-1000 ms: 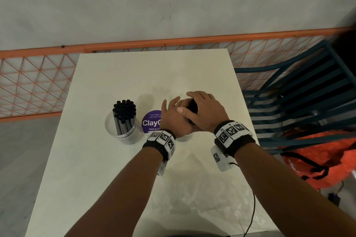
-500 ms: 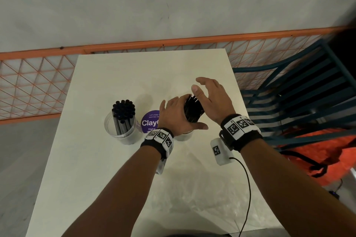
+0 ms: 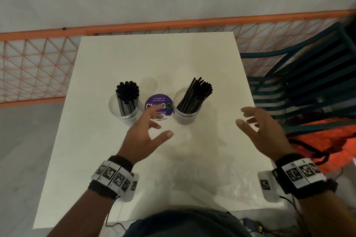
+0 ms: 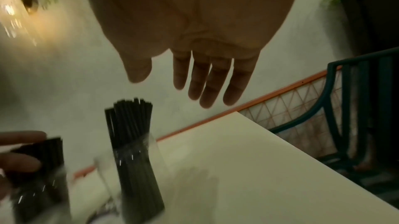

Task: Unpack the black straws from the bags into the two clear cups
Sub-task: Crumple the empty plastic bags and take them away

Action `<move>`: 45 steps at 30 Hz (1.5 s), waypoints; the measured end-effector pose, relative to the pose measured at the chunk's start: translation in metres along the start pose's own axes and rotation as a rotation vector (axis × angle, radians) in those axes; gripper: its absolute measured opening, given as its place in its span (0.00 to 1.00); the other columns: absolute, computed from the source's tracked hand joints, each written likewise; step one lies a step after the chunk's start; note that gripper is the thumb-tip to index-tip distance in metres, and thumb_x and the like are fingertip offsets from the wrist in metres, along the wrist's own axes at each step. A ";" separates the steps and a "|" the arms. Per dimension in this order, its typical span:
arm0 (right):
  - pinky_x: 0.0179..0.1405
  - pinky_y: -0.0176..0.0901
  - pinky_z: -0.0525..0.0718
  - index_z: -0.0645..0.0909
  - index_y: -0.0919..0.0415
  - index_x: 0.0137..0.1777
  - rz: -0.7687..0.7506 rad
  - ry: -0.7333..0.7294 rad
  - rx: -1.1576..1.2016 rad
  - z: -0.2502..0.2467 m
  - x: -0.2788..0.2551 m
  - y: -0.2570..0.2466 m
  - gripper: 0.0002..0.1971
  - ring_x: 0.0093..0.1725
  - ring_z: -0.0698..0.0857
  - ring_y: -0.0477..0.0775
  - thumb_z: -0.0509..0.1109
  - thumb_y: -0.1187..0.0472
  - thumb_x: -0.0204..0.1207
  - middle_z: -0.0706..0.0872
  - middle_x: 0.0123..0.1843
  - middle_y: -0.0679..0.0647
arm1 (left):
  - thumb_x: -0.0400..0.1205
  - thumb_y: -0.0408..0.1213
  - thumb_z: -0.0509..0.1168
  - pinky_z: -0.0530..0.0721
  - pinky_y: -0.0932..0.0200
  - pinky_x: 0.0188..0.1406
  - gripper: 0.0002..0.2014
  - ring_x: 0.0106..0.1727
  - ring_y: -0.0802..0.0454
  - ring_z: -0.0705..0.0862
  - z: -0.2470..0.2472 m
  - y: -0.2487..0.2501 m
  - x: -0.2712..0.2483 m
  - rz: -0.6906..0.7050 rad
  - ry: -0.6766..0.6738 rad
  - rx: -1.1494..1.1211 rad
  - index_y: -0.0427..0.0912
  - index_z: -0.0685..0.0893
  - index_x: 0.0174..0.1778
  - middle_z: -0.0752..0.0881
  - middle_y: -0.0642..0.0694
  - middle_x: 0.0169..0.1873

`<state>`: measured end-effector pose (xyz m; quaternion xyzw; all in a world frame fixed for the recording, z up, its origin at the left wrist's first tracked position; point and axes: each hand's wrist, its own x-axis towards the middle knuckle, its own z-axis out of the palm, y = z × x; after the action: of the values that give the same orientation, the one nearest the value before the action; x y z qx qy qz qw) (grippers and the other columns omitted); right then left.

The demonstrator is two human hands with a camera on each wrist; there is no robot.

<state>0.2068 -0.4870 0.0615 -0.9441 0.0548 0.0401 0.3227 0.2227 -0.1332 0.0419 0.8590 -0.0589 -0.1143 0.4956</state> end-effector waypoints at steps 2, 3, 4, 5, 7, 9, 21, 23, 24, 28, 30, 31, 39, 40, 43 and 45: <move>0.59 0.48 0.82 0.73 0.45 0.72 0.052 -0.192 -0.106 0.011 -0.024 0.012 0.38 0.61 0.81 0.47 0.60 0.25 0.67 0.81 0.67 0.47 | 0.68 0.72 0.67 0.87 0.48 0.56 0.38 0.53 0.60 0.87 -0.003 -0.013 -0.030 -0.024 -0.031 0.130 0.61 0.71 0.73 0.83 0.61 0.60; 0.61 0.48 0.80 0.71 0.44 0.75 0.080 -0.283 -0.155 0.018 -0.036 0.016 0.40 0.65 0.78 0.48 0.60 0.23 0.65 0.78 0.71 0.46 | 0.67 0.74 0.67 0.86 0.49 0.58 0.40 0.56 0.61 0.85 -0.003 -0.021 -0.044 -0.037 -0.067 0.193 0.62 0.70 0.74 0.82 0.61 0.63; 0.64 0.48 0.77 0.69 0.44 0.77 0.099 -0.353 -0.192 0.026 -0.046 0.018 0.43 0.70 0.75 0.50 0.60 0.22 0.63 0.76 0.74 0.46 | 0.66 0.76 0.67 0.84 0.49 0.62 0.43 0.62 0.61 0.83 -0.001 -0.027 -0.056 -0.049 -0.118 0.253 0.63 0.68 0.76 0.79 0.61 0.68; 0.67 0.49 0.75 0.66 0.44 0.79 0.105 -0.400 -0.211 0.033 -0.054 0.018 0.46 0.74 0.72 0.51 0.60 0.21 0.62 0.73 0.77 0.46 | 0.64 0.77 0.68 0.80 0.48 0.68 0.48 0.69 0.58 0.79 0.002 -0.034 -0.066 -0.056 -0.185 0.314 0.65 0.63 0.79 0.75 0.60 0.74; 0.73 0.54 0.73 0.61 0.44 0.82 0.096 -0.461 -0.220 0.048 -0.068 0.014 0.51 0.79 0.67 0.52 0.58 0.18 0.61 0.69 0.81 0.46 | 0.59 0.81 0.68 0.70 0.44 0.78 0.59 0.81 0.54 0.67 0.013 -0.043 -0.079 -0.072 -0.311 0.403 0.66 0.51 0.84 0.64 0.58 0.83; 0.75 0.57 0.73 0.57 0.42 0.83 0.083 -0.486 -0.129 0.061 -0.078 0.008 0.52 0.79 0.67 0.51 0.53 0.15 0.61 0.69 0.81 0.44 | 0.55 0.83 0.68 0.63 0.42 0.83 0.65 0.86 0.52 0.58 0.027 -0.049 -0.085 -0.083 -0.379 0.461 0.69 0.42 0.84 0.56 0.55 0.87; 0.53 0.49 0.85 0.54 0.33 0.81 0.045 -0.560 -0.322 0.107 -0.102 0.047 0.35 0.55 0.84 0.57 0.68 0.49 0.79 0.74 0.69 0.49 | 0.83 0.49 0.60 0.82 0.52 0.55 0.17 0.53 0.51 0.86 0.068 -0.056 -0.087 -0.120 -0.324 0.643 0.68 0.72 0.68 0.85 0.56 0.52; 0.50 0.44 0.83 0.63 0.27 0.75 0.040 -0.518 -0.116 0.103 -0.102 0.047 0.32 0.49 0.84 0.56 0.62 0.63 0.80 0.74 0.61 0.48 | 0.84 0.38 0.60 0.84 0.52 0.54 0.28 0.51 0.54 0.84 0.065 -0.050 -0.090 -0.172 -0.256 0.383 0.74 0.66 0.74 0.81 0.55 0.53; 0.50 0.43 0.83 0.69 0.28 0.72 0.010 -0.478 -0.046 0.100 -0.102 0.044 0.32 0.49 0.83 0.55 0.61 0.67 0.79 0.74 0.59 0.47 | 0.84 0.34 0.60 0.83 0.53 0.58 0.32 0.55 0.57 0.83 0.065 -0.046 -0.089 -0.175 -0.239 0.288 0.75 0.64 0.76 0.80 0.54 0.56; 0.46 0.34 0.84 0.82 0.39 0.57 -0.073 -0.248 0.271 0.088 -0.093 0.008 0.27 0.51 0.81 0.49 0.62 0.75 0.73 0.73 0.56 0.45 | 0.86 0.32 0.58 0.77 0.50 0.74 0.28 0.72 0.59 0.77 0.081 -0.008 -0.083 -0.193 -0.375 -0.090 0.69 0.73 0.74 0.79 0.62 0.70; 0.55 0.31 0.80 0.80 0.42 0.57 -0.083 -0.140 0.474 0.080 -0.091 -0.022 0.16 0.59 0.79 0.49 0.62 0.62 0.74 0.75 0.58 0.50 | 0.86 0.44 0.59 0.82 0.49 0.65 0.16 0.63 0.53 0.84 0.098 0.030 -0.077 -0.341 -0.446 -0.453 0.62 0.79 0.69 0.84 0.56 0.63; 0.60 0.34 0.78 0.79 0.44 0.57 -0.071 -0.126 0.579 0.077 -0.091 -0.036 0.13 0.62 0.78 0.50 0.60 0.55 0.74 0.76 0.59 0.53 | 0.85 0.49 0.59 0.82 0.50 0.60 0.14 0.59 0.50 0.85 0.108 0.046 -0.074 -0.377 -0.448 -0.601 0.55 0.81 0.65 0.85 0.53 0.59; 0.74 0.56 0.70 0.70 0.36 0.76 -0.019 -0.105 -0.001 0.073 -0.113 -0.032 0.31 0.80 0.65 0.57 0.60 0.29 0.73 0.66 0.81 0.49 | 0.85 0.25 0.57 0.87 0.59 0.28 0.13 0.35 0.49 0.89 0.140 0.055 -0.052 -0.614 -0.114 -0.948 0.45 0.80 0.57 0.88 0.41 0.44; 0.70 0.53 0.73 0.64 0.31 0.78 0.080 -0.167 0.150 0.068 -0.120 -0.026 0.33 0.80 0.65 0.56 0.63 0.28 0.73 0.62 0.83 0.50 | 0.85 0.23 0.56 0.87 0.59 0.27 0.14 0.35 0.50 0.90 0.139 0.054 -0.054 -0.590 -0.127 -0.931 0.45 0.80 0.58 0.89 0.41 0.45; 0.52 0.51 0.87 0.54 0.21 0.78 0.340 -0.413 0.898 0.058 -0.147 -0.017 0.35 0.71 0.81 0.56 0.70 0.39 0.76 0.65 0.81 0.48 | 0.85 0.25 0.57 0.91 0.45 0.52 0.19 0.56 0.44 0.90 0.146 0.053 -0.063 -0.403 -0.225 -0.744 0.47 0.77 0.69 0.88 0.39 0.59; 0.55 0.57 0.89 0.54 0.25 0.80 0.271 -0.389 0.981 0.057 -0.165 -0.017 0.41 0.68 0.84 0.56 0.76 0.50 0.76 0.72 0.78 0.46 | 0.82 0.34 0.63 0.85 0.42 0.63 0.18 0.65 0.43 0.85 0.156 0.052 -0.076 -0.247 -0.331 -0.500 0.47 0.75 0.69 0.85 0.43 0.63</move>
<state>0.0428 -0.4262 0.0453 -0.6425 0.1276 0.2249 0.7213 0.1103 -0.2735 0.0218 0.6810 -0.0040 -0.3228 0.6573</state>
